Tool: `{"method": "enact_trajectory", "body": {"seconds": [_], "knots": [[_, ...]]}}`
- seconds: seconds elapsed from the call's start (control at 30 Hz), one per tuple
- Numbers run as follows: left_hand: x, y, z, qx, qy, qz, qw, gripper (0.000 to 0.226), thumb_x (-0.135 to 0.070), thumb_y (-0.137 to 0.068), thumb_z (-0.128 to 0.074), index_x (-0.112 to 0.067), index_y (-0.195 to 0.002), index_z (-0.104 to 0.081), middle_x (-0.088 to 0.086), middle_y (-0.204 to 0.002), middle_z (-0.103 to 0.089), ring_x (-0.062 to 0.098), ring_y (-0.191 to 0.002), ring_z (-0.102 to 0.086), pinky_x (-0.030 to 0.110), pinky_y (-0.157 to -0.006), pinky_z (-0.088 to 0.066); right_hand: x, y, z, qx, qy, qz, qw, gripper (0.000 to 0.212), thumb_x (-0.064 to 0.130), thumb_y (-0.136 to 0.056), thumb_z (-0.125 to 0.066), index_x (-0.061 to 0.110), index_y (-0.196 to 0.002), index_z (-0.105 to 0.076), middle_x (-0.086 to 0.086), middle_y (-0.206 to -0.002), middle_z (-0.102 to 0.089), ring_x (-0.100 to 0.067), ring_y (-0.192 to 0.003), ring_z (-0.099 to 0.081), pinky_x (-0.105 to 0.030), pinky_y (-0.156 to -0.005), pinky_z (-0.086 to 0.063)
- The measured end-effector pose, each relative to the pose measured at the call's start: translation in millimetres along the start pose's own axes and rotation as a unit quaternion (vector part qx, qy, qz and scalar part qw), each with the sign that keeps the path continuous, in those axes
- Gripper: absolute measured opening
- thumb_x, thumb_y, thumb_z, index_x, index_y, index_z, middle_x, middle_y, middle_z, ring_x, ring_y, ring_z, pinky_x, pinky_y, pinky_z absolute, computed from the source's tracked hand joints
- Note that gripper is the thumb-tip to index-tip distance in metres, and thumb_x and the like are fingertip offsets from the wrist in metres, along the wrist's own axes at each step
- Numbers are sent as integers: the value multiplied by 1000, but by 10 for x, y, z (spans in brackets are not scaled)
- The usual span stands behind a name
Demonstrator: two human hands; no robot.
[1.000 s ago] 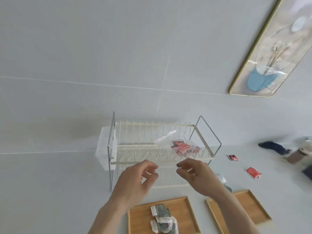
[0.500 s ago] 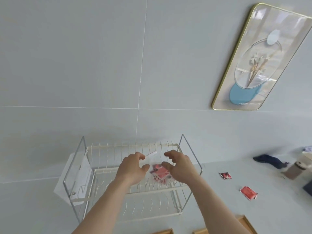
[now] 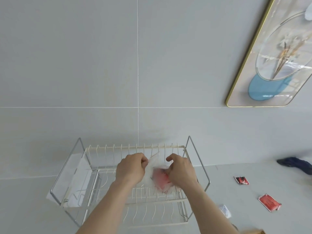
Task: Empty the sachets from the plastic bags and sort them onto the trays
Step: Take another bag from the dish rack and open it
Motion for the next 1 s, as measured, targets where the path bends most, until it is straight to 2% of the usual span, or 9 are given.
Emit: {"method": "enact_trajectory", "body": {"seconds": [0.07,0.2,0.3,0.4,0.47,0.57,0.7,0.83,1.0], "knots": [[-12,10,57,-16,21,4,1000,17,-23,-93,-57,-33,-93,-70,-15,-95,-74,16,-91,-67,34,-76,-55,-9,13,17,-3,-16,10,1000,40,11,-88,-61,25,-126,-61,8,-97,-75,-21,-96,-70,-37,-81,-59],[-58,97,244,-32,113,5,993,11,-32,-89,-63,-32,-83,-72,-18,-79,-74,9,-80,-69,31,-75,-57,44,114,85,-39,-43,36,998,36,9,-89,-60,24,-121,-65,15,-79,-62,-18,-93,-66,-30,-79,-52],[-115,205,467,-43,196,-21,979,11,-31,-87,-66,-30,-79,-73,-14,-75,-75,7,-72,-72,32,-72,-59,113,232,180,-89,-86,48,991,31,10,-88,-64,23,-116,-68,13,-79,-66,-15,-83,-64,-27,-72,-47],[-223,419,768,-42,276,-71,958,12,-25,-88,-67,-24,-78,-73,-4,-68,-75,9,-64,-70,29,-68,-55,247,409,281,-120,-156,55,979,25,14,-88,-70,23,-111,-70,11,-85,-72,-14,-86,-69,-31,-79,-54],[-288,609,965,-47,318,-99,942,14,-20,-90,-67,-20,-77,-72,3,-67,-74,14,-63,-68,30,-65,-54,362,574,355,-154,-219,55,962,25,16,-87,-73,23,-111,-70,8,-95,-74,-11,-90,-69,-32,-84,-55],[-314,876,1197,-60,382,-116,915,14,-17,-91,-66,-16,-78,-73,8,-72,-74,24,-69,-69,36,-63,-58,561,869,494,-181,-340,39,922,18,19,-89,-72,23,-107,-72,11,-96,-74,-6,-87,-71,-24,-74,-54],[-286,1174,1376,-66,418,-126,897,13,-20,-92,-68,-16,-80,-73,7,-75,-75,18,-67,-72,28,-60,-57,883,1308,638,-102,-485,40,868,7,17,-94,-67,16,-95,-75,-1,-89,-79,-20,-77,-77,-33,-69,-62],[-216,1432,1410,-62,419,-125,897,13,-24,-92,-68,-21,-80,-74,1,-76,-75,16,-72,-72,33,-69,-59,1129,1686,622,-31,-525,50,849,18,19,-98,-62,7,-96,-76,-15,-92,-79,-32,-84,-78,-46,-78,-65],[-58,1689,1381,-35,426,-112,897,15,-24,-91,-67,-19,-78,-73,-8,-68,-69,6,-68,-64,23,-70,-49,1213,1951,510,42,-548,24,835,33,33,-97,-65,2,-101,-75,-18,-96,-80,-34,-87,-78,-43,-80,-64]]}}
Point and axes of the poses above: each hand's wrist, its own y-axis away from the middle knuckle, its own z-axis out of the back of the hand, x = y × z, the point moved 2 cm from there along -y, towards the middle knuckle
